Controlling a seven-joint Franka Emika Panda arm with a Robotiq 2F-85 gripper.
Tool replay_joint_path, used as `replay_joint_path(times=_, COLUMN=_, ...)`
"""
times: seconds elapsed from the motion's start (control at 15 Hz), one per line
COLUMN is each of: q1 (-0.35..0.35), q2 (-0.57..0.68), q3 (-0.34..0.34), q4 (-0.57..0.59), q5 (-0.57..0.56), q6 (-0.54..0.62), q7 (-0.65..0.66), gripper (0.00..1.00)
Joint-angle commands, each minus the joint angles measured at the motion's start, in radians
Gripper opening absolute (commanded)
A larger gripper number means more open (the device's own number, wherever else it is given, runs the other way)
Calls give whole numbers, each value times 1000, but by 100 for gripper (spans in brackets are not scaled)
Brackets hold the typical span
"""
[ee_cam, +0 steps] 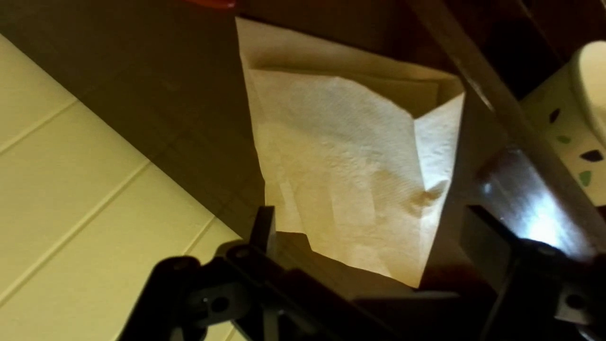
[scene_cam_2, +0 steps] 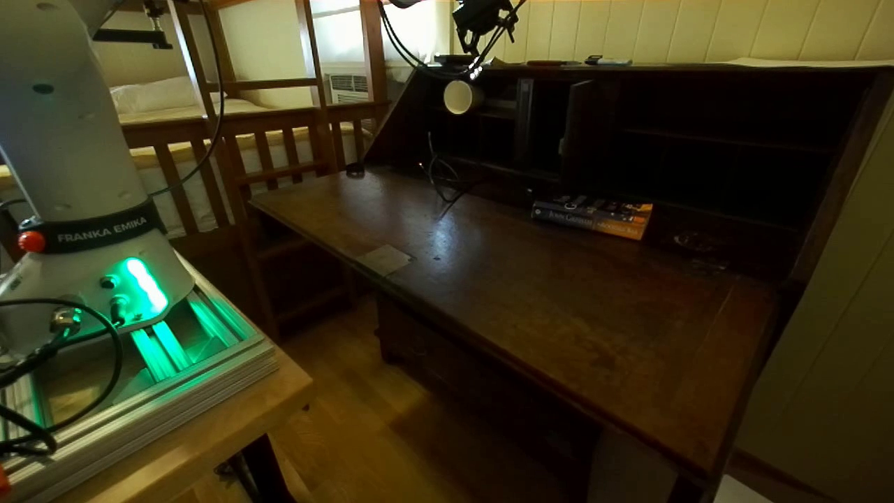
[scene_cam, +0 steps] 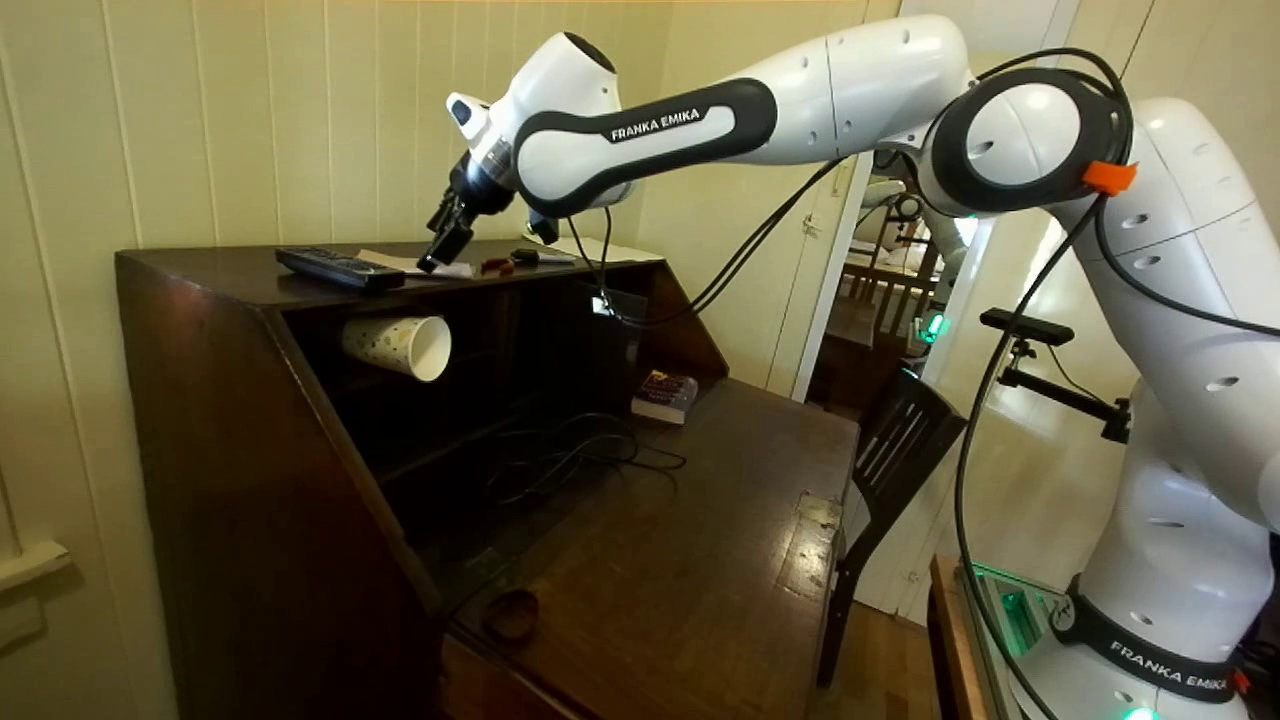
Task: Put the white paper on the desktop.
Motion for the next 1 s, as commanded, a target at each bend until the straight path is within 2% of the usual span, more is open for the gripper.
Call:
replay_joint_path(times=0.0, q1=-9, q2=23, q3=-3, q4=46, q5=-16, q6=-32, q7=33, gripper=100)
replay_joint_path(times=0.07, q1=-9, q2=23, q3=-6, q4=47, q5=-18, q6=-34, q7=37, gripper=96)
replay_joint_path(times=0.13, q1=-9, q2=23, q3=-10, q4=47, q5=-20, q6=-38, q7=42, gripper=74)
replay_joint_path(times=0.27, q1=-9, q2=23, q3=-17, q4=46, q5=-23, q6=-50, q7=54, gripper=69)
replay_joint_path(times=0.47, q1=-7, q2=23, q3=-28, q4=50, q5=-29, q6=-78, q7=70, gripper=47)
replay_joint_path(times=0.53, q1=-7, q2=23, q3=-29, q4=52, q5=-29, q6=-85, q7=74, gripper=44)
replay_joint_path(times=0.8, q1=-2, q2=23, q3=-43, q4=64, q5=-32, q6=-133, q7=113, gripper=45)
replay_joint_path(times=0.87, q1=-2, q2=25, q3=-46, q4=71, q5=-31, q6=-151, q7=130, gripper=40)
replay_joint_path(times=0.93, q1=-4, q2=24, q3=-44, q4=76, q5=-26, q6=-165, q7=139, gripper=47)
